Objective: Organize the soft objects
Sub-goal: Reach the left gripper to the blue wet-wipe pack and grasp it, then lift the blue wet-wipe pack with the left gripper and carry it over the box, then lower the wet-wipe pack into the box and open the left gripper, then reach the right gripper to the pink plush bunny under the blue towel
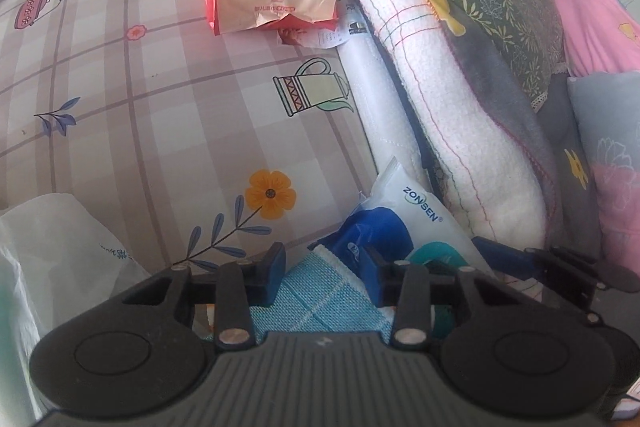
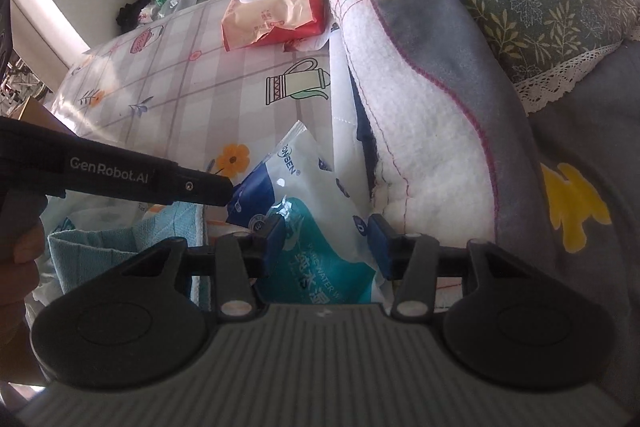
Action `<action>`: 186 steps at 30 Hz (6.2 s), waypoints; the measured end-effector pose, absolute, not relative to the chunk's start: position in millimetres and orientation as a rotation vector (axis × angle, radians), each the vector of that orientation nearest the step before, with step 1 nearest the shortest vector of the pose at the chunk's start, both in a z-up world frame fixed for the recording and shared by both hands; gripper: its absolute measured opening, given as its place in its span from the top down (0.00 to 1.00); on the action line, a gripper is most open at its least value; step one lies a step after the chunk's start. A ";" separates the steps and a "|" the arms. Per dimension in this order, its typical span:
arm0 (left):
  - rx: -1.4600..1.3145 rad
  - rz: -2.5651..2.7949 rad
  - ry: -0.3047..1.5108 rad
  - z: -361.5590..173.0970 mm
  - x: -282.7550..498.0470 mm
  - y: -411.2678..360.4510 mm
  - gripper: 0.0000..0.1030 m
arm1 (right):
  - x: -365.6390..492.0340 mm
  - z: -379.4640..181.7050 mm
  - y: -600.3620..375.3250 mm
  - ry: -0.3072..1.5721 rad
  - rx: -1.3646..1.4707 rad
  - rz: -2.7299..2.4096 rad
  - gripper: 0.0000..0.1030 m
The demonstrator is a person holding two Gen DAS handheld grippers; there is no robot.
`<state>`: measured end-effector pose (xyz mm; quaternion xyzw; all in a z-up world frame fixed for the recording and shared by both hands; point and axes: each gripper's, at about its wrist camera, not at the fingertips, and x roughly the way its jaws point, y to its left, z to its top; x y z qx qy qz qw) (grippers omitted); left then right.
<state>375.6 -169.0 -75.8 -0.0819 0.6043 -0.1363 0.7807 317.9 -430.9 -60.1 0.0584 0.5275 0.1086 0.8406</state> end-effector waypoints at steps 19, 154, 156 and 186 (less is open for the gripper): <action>-0.276 -0.304 1.232 -62.0 369.5 -137.8 0.58 | 314.2 -61.7 -431.3 1.069 0.136 0.206 0.74; -0.564 0.048 1.086 0.0 130.2 165.2 0.11 | 118.5 26.8 -202.8 0.742 0.572 0.587 0.53; -0.564 0.056 1.026 15.4 118.4 164.8 0.11 | 111.5 30.8 -210.5 0.715 0.563 0.577 0.53; -0.072 -0.398 0.852 -24.7 137.2 -137.1 0.21 | 79.6 -32.0 -434.2 0.644 0.668 0.113 0.48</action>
